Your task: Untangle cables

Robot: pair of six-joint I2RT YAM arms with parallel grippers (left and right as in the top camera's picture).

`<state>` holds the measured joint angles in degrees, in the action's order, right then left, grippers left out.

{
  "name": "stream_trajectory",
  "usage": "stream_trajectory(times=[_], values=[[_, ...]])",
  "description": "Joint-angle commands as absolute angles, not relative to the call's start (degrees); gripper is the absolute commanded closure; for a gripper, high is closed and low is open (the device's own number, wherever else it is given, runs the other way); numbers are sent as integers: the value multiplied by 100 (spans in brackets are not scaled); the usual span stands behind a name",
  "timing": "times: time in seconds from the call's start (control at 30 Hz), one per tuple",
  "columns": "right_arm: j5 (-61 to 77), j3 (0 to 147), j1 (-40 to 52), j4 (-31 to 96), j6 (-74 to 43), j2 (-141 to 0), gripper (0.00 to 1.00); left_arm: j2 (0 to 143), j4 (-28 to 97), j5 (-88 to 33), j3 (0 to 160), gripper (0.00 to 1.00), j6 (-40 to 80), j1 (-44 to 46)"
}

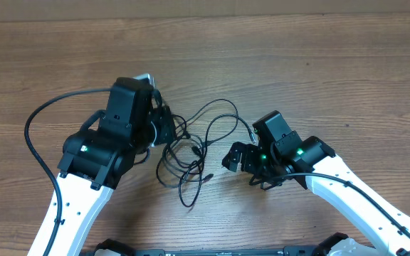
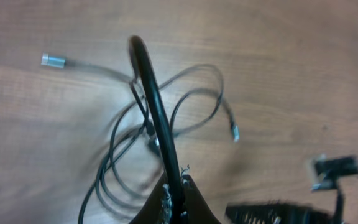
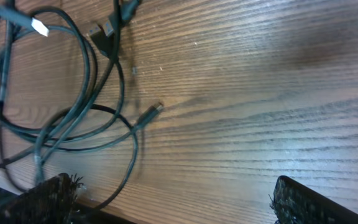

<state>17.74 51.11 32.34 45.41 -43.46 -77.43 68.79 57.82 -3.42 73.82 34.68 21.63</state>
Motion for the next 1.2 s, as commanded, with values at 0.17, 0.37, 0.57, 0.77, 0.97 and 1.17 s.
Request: stream_trajectory(times=[0.17, 0.37, 0.57, 0.77, 0.97, 1.17], values=[[2053, 5148, 3251, 3870, -4342, -7749, 0, 6893, 6313, -460, 7419, 96, 3498, 2145], [2766, 5148, 3251, 3865, -4340, -7749, 0, 6912, 6261, -628, 7419, 95, 3468, 2145], [3251, 5148, 3251, 3861, -4340, -7749, 0, 7004, 6160, -1009, 7408, 95, 3459, 2147], [3841, 5148, 3251, 3887, -4329, -7747, 1, 7126, 6080, -1496, 7397, 95, 2967, 2213], [4001, 5148, 3251, 4263, -4036, -7629, 17, 7126, 6058, -1511, 7400, 96, 2764, 2329], [4407, 5148, 3251, 4493, -3885, -7059, 17, 6912, 5878, -1997, 7400, 96, 1900, 2329]])
